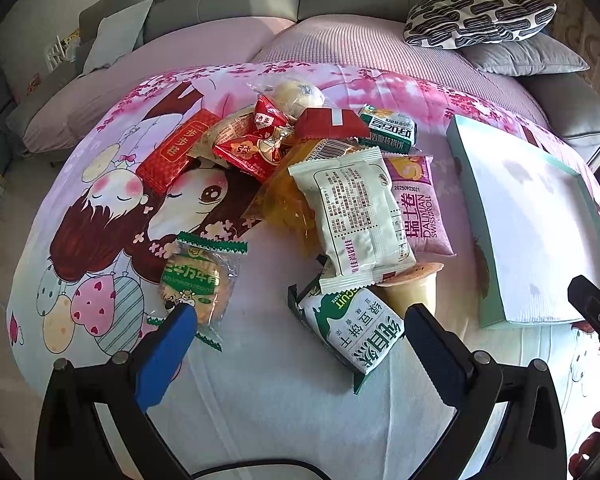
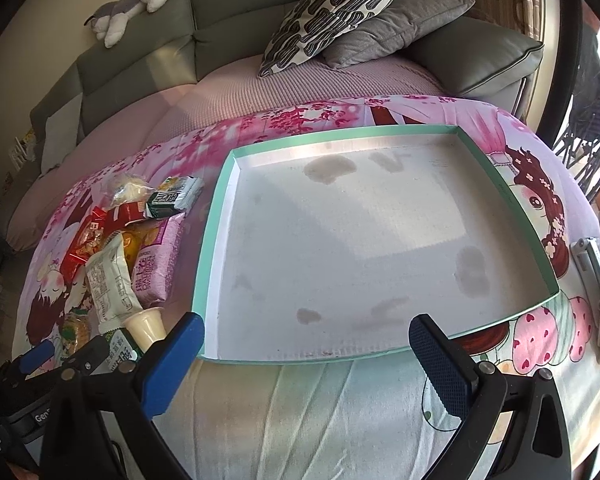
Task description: Organize snacks
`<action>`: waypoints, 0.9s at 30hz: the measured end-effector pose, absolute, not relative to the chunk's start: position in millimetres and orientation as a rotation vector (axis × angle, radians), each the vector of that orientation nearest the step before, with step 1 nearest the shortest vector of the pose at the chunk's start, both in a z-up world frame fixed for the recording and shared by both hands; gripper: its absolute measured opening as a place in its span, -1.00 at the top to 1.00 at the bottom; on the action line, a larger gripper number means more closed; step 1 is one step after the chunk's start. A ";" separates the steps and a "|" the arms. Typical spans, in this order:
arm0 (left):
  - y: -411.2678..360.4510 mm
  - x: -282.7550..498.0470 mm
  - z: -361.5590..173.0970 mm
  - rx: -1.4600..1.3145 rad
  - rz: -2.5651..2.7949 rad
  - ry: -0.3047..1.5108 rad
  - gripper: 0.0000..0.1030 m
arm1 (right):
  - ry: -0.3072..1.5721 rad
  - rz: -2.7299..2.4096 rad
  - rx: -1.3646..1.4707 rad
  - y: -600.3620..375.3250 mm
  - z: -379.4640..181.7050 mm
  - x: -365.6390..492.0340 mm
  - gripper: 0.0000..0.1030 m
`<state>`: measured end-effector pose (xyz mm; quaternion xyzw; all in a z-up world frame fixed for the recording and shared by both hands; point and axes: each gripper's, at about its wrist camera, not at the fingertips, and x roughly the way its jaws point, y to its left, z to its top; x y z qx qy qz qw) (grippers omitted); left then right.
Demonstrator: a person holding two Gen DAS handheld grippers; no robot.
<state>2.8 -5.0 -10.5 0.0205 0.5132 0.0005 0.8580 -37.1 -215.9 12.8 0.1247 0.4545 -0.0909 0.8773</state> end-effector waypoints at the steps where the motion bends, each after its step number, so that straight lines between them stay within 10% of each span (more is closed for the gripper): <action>1: -5.0 2.8 -10.7 0.044 0.000 1.079 -1.00 | 0.948 -0.189 0.260 -216.3 12.8 -37.2 -1.00; 27: -8.1 1.8 -15.2 0.065 -0.010 1.094 -1.00 | 0.950 -0.187 0.259 -216.7 12.9 -36.9 -1.00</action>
